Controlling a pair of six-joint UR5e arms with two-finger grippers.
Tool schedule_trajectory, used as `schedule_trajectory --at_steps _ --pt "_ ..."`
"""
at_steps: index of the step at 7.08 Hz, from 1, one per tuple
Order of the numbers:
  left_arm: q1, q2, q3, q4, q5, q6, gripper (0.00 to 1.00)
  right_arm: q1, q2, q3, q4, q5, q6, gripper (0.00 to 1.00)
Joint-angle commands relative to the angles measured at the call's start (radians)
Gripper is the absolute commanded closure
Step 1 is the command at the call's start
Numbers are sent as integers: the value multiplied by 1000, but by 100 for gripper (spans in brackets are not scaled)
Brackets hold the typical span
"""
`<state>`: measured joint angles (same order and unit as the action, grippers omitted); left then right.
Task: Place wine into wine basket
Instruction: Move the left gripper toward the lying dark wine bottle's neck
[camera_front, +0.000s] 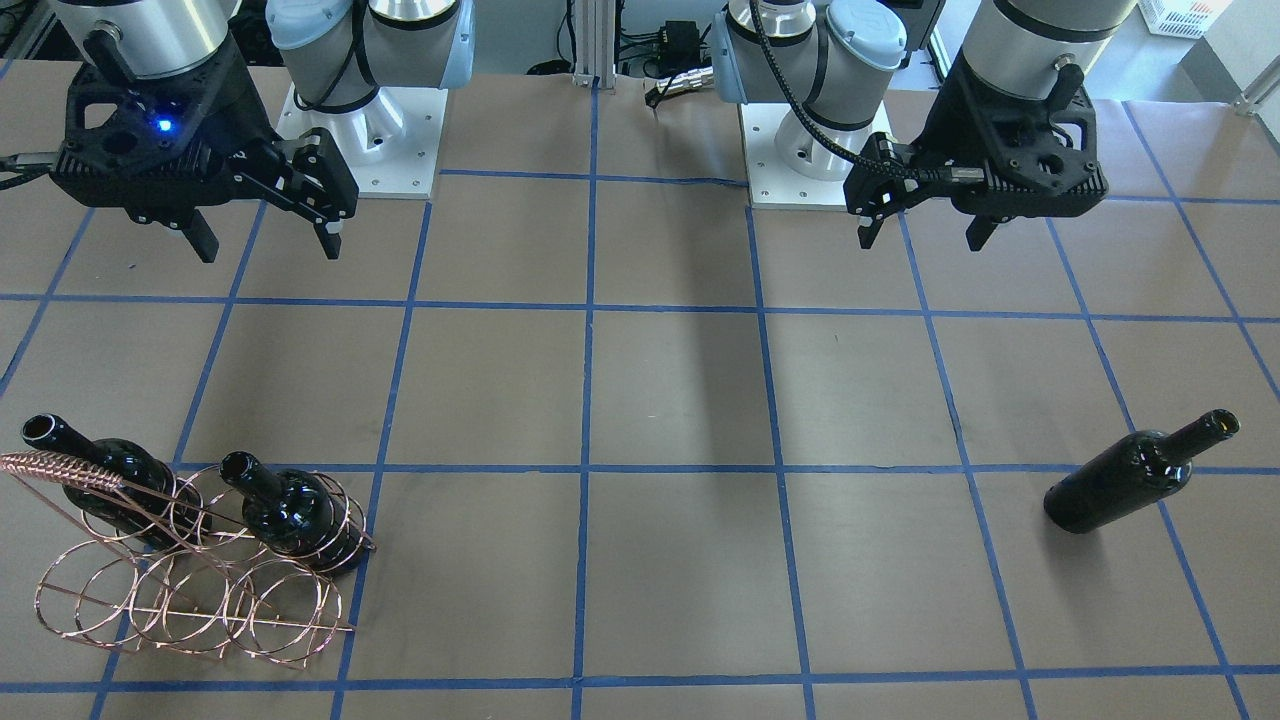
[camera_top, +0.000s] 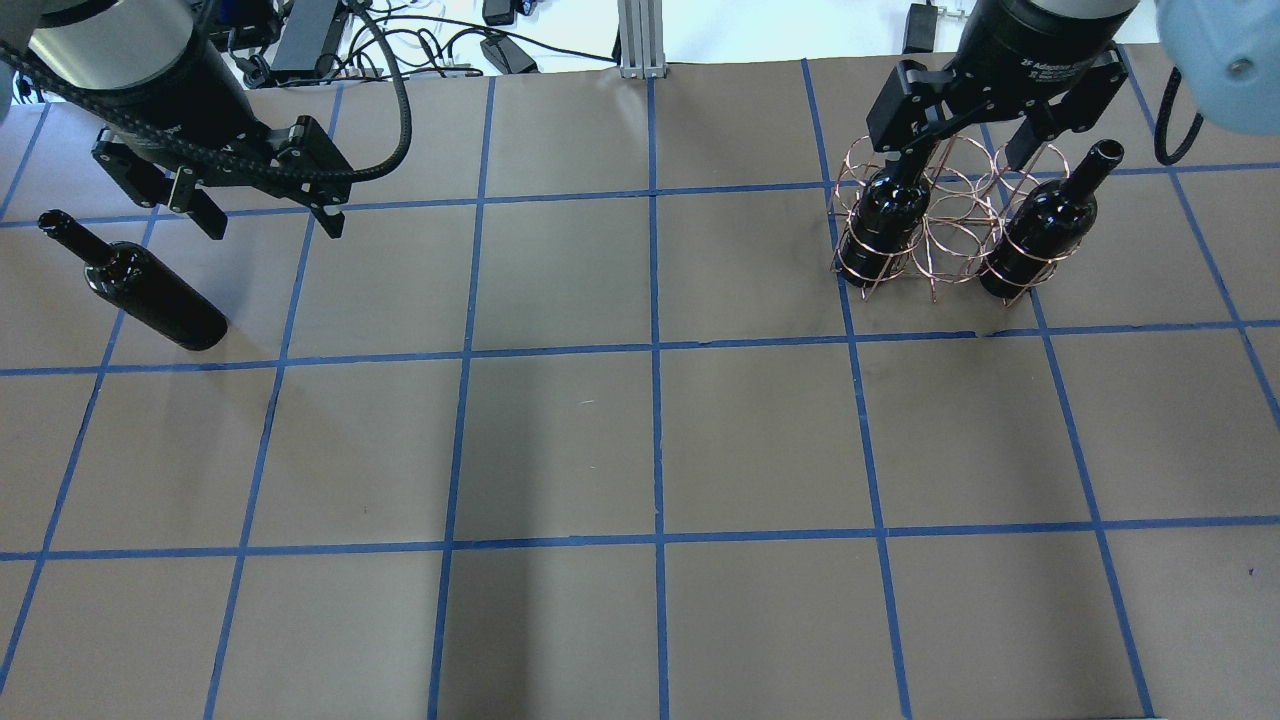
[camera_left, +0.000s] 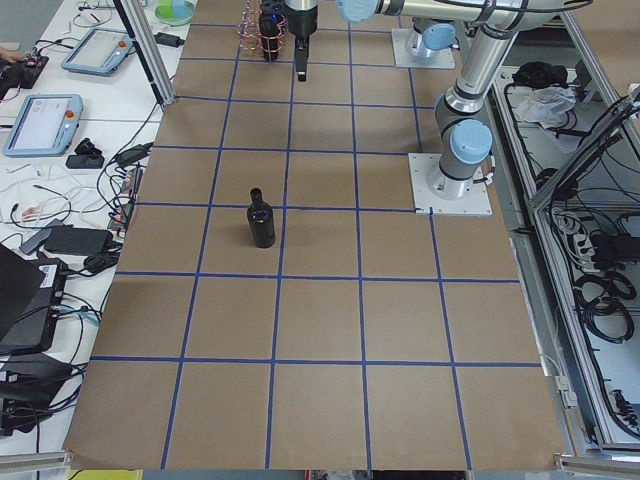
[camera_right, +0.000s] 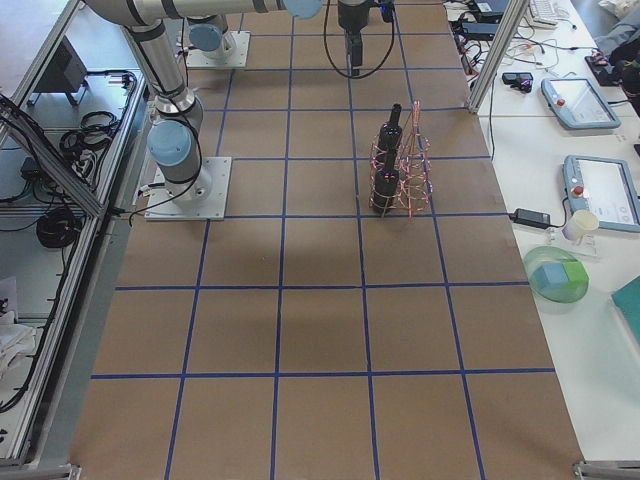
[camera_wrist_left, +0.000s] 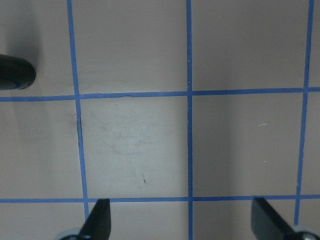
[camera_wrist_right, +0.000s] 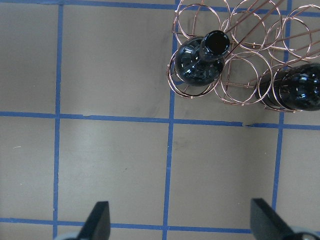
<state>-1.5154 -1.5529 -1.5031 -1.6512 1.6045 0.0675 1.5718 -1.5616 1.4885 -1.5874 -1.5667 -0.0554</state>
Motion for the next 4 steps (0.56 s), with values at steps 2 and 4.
schedule_trajectory --at_steps 2,4 --pt "99 -10 17 7 -5 103 0 1 -5 22 0 -1 3 0" --pt "246 -50 26 65 -18 256 0 1 -14 24 0 0 5 0"
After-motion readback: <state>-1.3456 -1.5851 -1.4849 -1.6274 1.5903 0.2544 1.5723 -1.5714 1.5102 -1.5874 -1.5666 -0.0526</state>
